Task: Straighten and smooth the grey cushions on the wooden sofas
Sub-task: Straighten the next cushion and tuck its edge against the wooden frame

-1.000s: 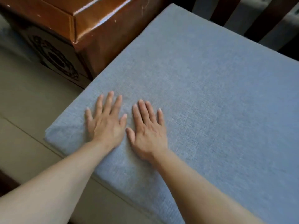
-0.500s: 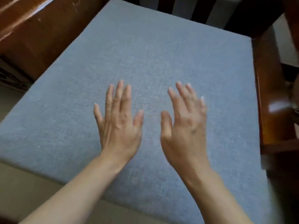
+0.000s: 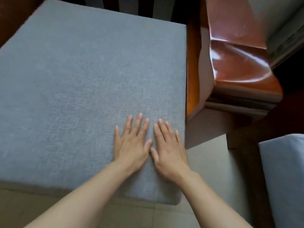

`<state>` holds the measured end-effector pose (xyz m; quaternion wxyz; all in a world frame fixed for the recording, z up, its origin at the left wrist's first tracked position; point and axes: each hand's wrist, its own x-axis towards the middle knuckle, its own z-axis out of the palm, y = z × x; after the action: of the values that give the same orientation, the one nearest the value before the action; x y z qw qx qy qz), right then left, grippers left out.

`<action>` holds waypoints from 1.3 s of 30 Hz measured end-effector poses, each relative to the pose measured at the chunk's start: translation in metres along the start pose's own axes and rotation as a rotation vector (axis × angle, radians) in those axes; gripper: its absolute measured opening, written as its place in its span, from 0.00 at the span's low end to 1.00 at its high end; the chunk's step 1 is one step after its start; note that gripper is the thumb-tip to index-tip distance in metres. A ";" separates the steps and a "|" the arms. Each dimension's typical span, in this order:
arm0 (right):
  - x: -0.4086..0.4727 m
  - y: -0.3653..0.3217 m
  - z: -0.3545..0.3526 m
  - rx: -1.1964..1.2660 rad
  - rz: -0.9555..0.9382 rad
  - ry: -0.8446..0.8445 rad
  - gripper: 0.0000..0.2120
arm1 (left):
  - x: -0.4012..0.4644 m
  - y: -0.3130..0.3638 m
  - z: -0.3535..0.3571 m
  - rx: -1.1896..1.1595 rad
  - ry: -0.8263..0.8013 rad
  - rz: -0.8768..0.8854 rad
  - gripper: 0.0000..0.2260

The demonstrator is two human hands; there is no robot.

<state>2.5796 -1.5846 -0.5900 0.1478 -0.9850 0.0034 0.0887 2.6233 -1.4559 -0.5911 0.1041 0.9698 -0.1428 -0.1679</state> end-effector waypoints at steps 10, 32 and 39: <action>-0.062 -0.019 -0.060 0.036 0.151 -0.092 0.32 | -0.087 -0.004 -0.053 -0.031 -0.185 -0.116 0.31; -0.169 -0.005 -0.023 -0.069 -0.049 -0.160 0.41 | -0.189 0.042 0.026 0.068 0.043 -0.002 0.38; -0.161 0.036 0.038 -0.100 -0.252 0.129 0.51 | -0.164 0.058 0.099 0.092 0.371 0.037 0.47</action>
<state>2.4129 -1.6110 -0.6077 0.1081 -0.9874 -0.1154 0.0062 2.4262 -1.4749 -0.6194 0.0875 0.9851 -0.1466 0.0226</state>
